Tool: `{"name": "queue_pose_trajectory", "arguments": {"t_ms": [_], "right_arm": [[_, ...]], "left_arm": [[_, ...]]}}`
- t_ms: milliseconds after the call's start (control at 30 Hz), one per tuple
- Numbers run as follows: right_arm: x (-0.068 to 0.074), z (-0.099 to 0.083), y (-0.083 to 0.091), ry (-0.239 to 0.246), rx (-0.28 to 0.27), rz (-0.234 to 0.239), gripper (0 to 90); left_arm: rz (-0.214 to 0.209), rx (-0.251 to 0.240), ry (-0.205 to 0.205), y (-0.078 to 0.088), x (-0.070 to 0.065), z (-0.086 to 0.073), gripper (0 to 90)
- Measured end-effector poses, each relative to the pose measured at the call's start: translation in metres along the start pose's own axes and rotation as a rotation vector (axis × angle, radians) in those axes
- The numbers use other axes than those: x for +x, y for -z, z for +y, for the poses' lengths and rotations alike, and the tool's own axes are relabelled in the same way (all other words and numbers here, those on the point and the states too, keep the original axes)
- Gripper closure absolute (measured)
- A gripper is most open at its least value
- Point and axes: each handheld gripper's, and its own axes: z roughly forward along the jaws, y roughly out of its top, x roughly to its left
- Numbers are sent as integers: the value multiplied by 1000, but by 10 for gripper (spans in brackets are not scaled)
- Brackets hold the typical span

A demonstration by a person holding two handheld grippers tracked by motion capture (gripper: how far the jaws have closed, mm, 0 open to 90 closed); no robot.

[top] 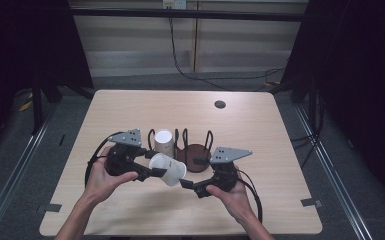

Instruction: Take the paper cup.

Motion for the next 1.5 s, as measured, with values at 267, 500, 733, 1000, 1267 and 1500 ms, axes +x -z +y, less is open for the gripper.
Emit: {"name": "queue_pose_trajectory", "arguments": {"t_ms": [267, 500, 733, 1000, 1267, 1500], "right_arm": [[-1, 2, -6, -5, -6, 66, 142], [2, -1, -7, 31, -12, 90, 158], [1, -4, -14, 41, 2, 100, 168], [3, -8, -20, 63, 13, 128, 183], [6, -8, -23, 92, 27, 160, 228], [9, -9, -24, 99, 43, 157, 273]], "left_arm": [[-33, -5, -28, -4, -7, 2, 377], [-45, -12, -24, -1, -8, 5, 378], [-78, -28, -36, 0, -11, 6, 379], [-111, -13, -29, -3, -13, 7, 379], [-140, 2, -31, -6, -13, 7, 378], [-159, -19, -10, -6, -11, 6, 377]]}}
